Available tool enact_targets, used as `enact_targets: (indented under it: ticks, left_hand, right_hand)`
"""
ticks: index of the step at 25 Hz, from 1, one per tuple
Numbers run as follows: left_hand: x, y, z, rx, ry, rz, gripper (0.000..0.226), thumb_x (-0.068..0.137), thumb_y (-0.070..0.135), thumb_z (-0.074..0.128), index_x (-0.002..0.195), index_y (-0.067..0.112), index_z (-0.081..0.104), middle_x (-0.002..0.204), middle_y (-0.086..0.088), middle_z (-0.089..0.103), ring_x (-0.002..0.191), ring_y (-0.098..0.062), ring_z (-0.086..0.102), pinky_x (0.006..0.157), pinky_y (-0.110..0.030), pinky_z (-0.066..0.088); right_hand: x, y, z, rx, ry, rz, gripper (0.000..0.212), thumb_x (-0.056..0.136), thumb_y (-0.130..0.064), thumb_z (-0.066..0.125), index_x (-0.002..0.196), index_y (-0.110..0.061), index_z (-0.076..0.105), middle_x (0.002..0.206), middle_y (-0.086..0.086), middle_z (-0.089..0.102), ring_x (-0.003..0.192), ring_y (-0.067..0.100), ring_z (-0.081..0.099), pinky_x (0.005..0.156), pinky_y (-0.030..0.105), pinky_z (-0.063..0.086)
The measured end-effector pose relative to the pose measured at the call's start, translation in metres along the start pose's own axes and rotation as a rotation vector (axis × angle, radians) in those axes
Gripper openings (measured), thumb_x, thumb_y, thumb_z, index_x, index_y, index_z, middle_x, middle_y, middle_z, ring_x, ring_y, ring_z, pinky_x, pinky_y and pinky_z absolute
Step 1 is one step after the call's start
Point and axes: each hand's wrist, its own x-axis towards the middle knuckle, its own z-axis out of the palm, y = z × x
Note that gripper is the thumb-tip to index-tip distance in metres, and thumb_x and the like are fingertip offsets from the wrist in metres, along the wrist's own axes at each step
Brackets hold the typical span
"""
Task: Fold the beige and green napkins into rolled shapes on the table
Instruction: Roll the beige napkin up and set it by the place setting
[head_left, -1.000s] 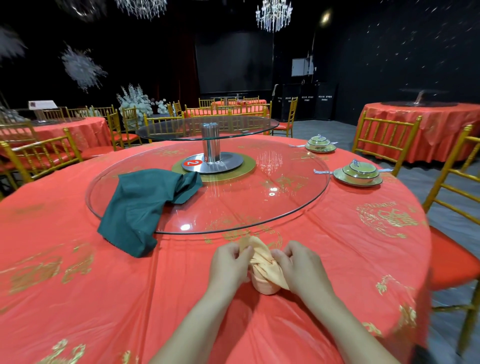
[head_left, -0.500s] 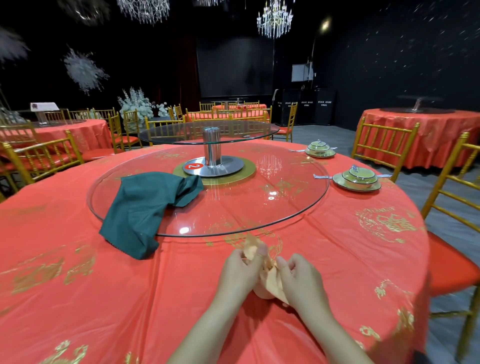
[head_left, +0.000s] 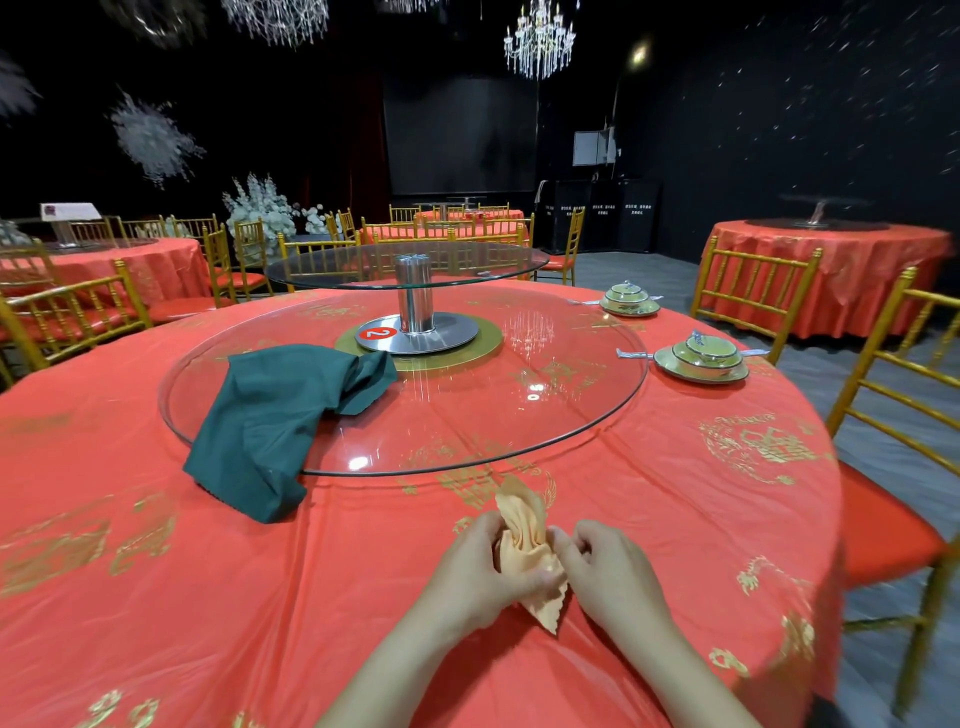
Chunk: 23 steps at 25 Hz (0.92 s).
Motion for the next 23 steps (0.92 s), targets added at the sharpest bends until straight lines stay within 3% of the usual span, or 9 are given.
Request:
enact_targets:
  ticks: [2,5,7,9,12,15,18,20,23]
  left_hand:
    - [0.0,-0.001,0.0,0.099,-0.004,0.028,0.054,0.059,0.044,0.08,0.103,0.028,0.053,0.091,0.017,0.056,0.082,0.005,0.052,0.072,-0.014,0.042]
    - [0.002,0.003,0.003,0.121,-0.016,0.033,0.056,0.05,0.052,0.069,0.098,0.031,0.053,0.093,0.012,0.061,0.082,-0.001,0.057,0.077,-0.023,0.048]
    - [0.007,0.003,0.001,0.078,-0.064,0.011,0.056,0.045,0.048,0.068,0.097,0.034,0.052,0.092,0.012,0.062,0.082,-0.004,0.058,0.078,-0.027,0.05]
    - [0.012,-0.002,-0.006,-0.001,-0.172,-0.02,0.072,0.044,0.045,0.072,0.112,0.033,0.049,0.102,0.009,0.063,0.092,-0.008,0.061,0.086,-0.032,0.051]
    - [0.018,-0.009,-0.024,-0.094,-0.367,-0.046,0.096,0.055,0.03,0.079,0.137,0.026,0.03,0.125,0.003,0.058,0.114,-0.009,0.057,0.099,-0.028,0.046]
    - [0.021,-0.01,-0.037,-0.015,-0.436,-0.002,0.095,0.057,0.03,0.079,0.139,0.017,0.033,0.133,0.002,0.052,0.121,-0.006,0.05,0.104,-0.024,0.04]
    - [0.011,0.0,-0.03,-0.046,-0.356,0.02,0.073,0.059,0.044,0.074,0.123,0.019,0.05,0.112,0.01,0.061,0.102,-0.001,0.057,0.092,-0.023,0.045]
    - [0.001,0.009,-0.016,-0.053,-0.186,0.006,0.063,0.065,0.051,0.067,0.117,0.019,0.053,0.102,0.014,0.06,0.087,0.007,0.056,0.085,-0.021,0.047]
    - [-0.008,0.013,-0.001,-0.069,-0.094,-0.01,0.078,0.062,0.05,0.073,0.126,0.023,0.039,0.108,0.016,0.056,0.086,0.013,0.054,0.078,-0.012,0.045]
  right_hand:
    - [0.009,-0.003,-0.009,0.151,0.008,-0.023,0.033,0.088,-0.039,0.058,0.061,-0.023,0.047,0.054,-0.008,0.05,0.059,0.012,0.048,0.055,0.023,0.036]
    - [0.024,-0.025,-0.025,0.393,-0.067,-0.118,0.018,0.084,-0.036,0.064,0.071,-0.026,0.059,0.063,-0.012,0.058,0.063,0.004,0.053,0.062,0.017,0.04]
    - [0.032,-0.042,-0.026,0.182,-0.192,-0.216,0.022,0.075,-0.043,0.071,0.07,-0.026,0.058,0.063,-0.013,0.057,0.062,0.0,0.052,0.059,0.018,0.039]
    - [0.039,-0.053,-0.024,-0.035,-0.188,-0.264,0.025,0.074,-0.039,0.07,0.068,-0.02,0.057,0.063,-0.008,0.054,0.065,0.01,0.052,0.059,0.026,0.037]
    - [0.045,-0.046,-0.023,0.132,-0.132,-0.172,0.025,0.079,-0.026,0.069,0.061,-0.021,0.053,0.063,-0.006,0.055,0.07,0.016,0.055,0.066,0.032,0.043]
    - [0.037,-0.038,-0.016,0.181,-0.057,-0.095,0.031,0.084,-0.025,0.065,0.061,-0.026,0.045,0.067,-0.009,0.053,0.075,0.016,0.053,0.064,0.029,0.032]
    - [0.029,-0.037,-0.005,0.165,-0.004,-0.099,0.027,0.088,-0.027,0.06,0.067,-0.025,0.043,0.067,-0.012,0.05,0.074,0.015,0.049,0.06,0.026,0.024]
    - [0.028,-0.036,-0.001,0.173,0.018,-0.097,0.024,0.089,-0.027,0.059,0.071,-0.023,0.044,0.066,-0.013,0.048,0.073,0.015,0.047,0.061,0.027,0.024]
    - [0.031,-0.031,0.002,0.274,-0.049,-0.021,0.029,0.087,-0.025,0.062,0.064,-0.024,0.044,0.061,-0.012,0.048,0.063,0.013,0.047,0.06,0.028,0.029]
